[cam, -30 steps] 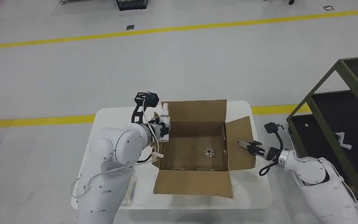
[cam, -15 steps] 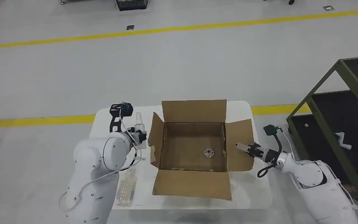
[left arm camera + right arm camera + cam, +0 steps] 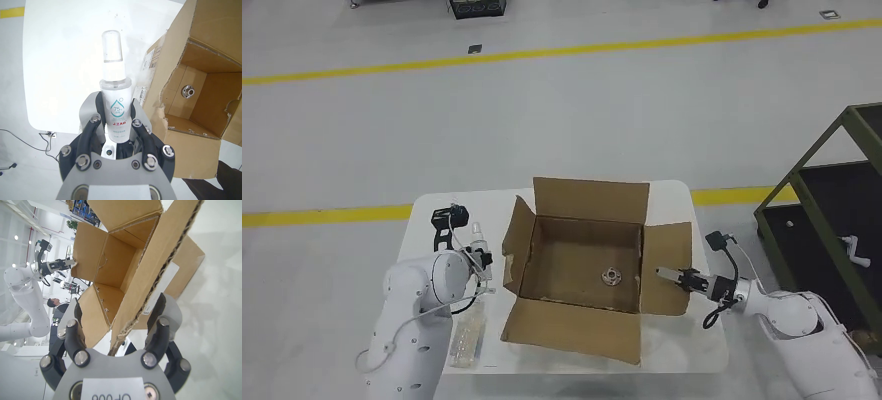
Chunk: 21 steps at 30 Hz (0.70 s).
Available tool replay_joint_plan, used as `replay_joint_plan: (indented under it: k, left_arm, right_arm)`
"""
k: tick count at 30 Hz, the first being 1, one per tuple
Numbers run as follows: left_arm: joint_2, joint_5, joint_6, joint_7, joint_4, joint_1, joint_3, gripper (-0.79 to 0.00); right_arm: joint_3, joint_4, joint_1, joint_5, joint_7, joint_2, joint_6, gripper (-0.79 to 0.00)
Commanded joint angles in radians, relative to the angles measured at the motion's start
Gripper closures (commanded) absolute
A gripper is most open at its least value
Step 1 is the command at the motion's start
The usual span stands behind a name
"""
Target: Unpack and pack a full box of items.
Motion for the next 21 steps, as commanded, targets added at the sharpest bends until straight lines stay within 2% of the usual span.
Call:
replay_joint_plan:
  k: [1, 2, 3, 9, 14, 20, 21]
  left_arm:
    - [0.001, -0.004, -0.002, -0.002, 0.018, 0.000, -0.004, 0.000]
    - [0.002, -0.002, -0.004, -0.004, 0.026, 0.001, -0.006, 0.000]
    - [0.003, -0.005, -0.007, -0.007, 0.036, 0.002, -0.008, 0.000]
    - [0.007, -0.025, -0.024, -0.018, 0.077, 0.008, -0.021, 0.000]
    - [0.010, -0.047, -0.027, -0.014, 0.088, 0.007, -0.024, 0.000]
    - [0.012, -0.065, -0.031, -0.010, 0.101, 0.012, -0.019, 0.000]
    - [0.012, -0.068, -0.032, -0.012, 0.102, 0.012, -0.017, 0.000]
  right_arm:
    - [-0.002, 0.007, -0.003, 0.011, 0.013, 0.000, 0.010, -0.182]
    - [-0.003, 0.009, -0.003, 0.018, 0.022, 0.001, 0.010, -0.071]
    - [-0.003, 0.012, -0.003, 0.022, 0.028, 0.001, 0.008, 0.000]
    - [0.010, 0.029, 0.015, 0.054, 0.063, 0.006, 0.003, 0.000]
    - [0.029, 0.054, 0.077, 0.008, 0.107, 0.015, 0.030, 0.000]
    - [0.020, 0.087, 0.140, -0.047, 0.074, 0.015, 0.008, 0.000]
    - [0.015, 0.094, 0.146, -0.048, 0.068, 0.014, 0.003, -0.240]
